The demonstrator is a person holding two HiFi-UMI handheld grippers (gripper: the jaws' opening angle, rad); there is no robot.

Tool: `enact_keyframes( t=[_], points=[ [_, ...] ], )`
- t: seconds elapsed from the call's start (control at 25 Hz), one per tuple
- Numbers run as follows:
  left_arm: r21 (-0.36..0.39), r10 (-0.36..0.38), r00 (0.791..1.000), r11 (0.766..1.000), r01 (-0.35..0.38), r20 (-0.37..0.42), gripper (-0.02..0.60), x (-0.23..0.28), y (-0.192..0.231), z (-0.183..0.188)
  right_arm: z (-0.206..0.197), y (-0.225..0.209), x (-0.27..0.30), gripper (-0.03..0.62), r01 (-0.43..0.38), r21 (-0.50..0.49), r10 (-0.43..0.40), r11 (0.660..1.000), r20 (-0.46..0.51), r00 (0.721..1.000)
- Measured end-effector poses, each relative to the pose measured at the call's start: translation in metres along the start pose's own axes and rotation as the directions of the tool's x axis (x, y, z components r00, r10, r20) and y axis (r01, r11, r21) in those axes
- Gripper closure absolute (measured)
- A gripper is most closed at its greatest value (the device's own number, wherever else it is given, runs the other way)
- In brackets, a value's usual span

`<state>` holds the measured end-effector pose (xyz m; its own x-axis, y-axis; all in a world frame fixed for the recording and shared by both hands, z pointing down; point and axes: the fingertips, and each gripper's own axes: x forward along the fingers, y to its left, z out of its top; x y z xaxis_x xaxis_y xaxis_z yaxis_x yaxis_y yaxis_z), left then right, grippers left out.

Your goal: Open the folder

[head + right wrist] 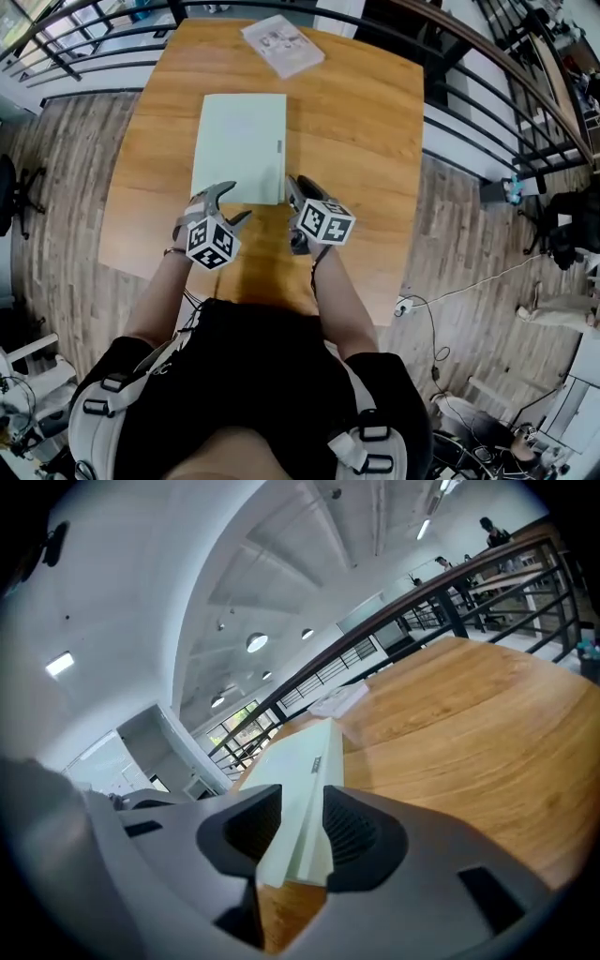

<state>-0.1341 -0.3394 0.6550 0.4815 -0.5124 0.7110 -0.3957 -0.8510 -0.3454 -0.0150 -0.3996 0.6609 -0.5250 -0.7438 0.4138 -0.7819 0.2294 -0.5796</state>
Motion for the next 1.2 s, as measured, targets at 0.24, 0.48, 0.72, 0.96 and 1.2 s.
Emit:
enact_keyframes(
  t=[0.24,0.48,0.72,0.96,1.2],
  points=[
    [0.082,-0.056,0.992,0.994,0.065,-0.113,0.273,0.031,-0.013,-0.024,-0.029,-0.006,0.023,0.476,-0.038,0.149,0.047,0.988,-0.057,0.997],
    [0.093,-0.066,0.983,0.992,0.083,-0.172,0.276,0.048,-0.020,-0.042,-0.047,-0.022,0.033,0.478,0.013,0.247,0.006,0.969,-0.077,0.997],
    [0.096,0.029,0.984,0.995,-0.012,-0.174,0.407,0.054,-0.007,-0.043,-0.051,-0.021,0.037,0.510,-0.012,0.292,0.032,0.956,-0.065,0.997],
    [0.004,-0.023,0.990,1.000,0.024,-0.136,0.456,0.050,-0.010,-0.039,-0.051,-0.022,0.036,0.513,-0.038,0.286,0.068,0.957,-0.095,0.993],
    [-0.329,-0.113,0.994,0.938,0.111,0.014,0.525,0.031,0.000,-0.027,-0.052,-0.023,0.036,0.513,-0.014,0.292,0.046,0.956,-0.105,0.993]
  ],
)
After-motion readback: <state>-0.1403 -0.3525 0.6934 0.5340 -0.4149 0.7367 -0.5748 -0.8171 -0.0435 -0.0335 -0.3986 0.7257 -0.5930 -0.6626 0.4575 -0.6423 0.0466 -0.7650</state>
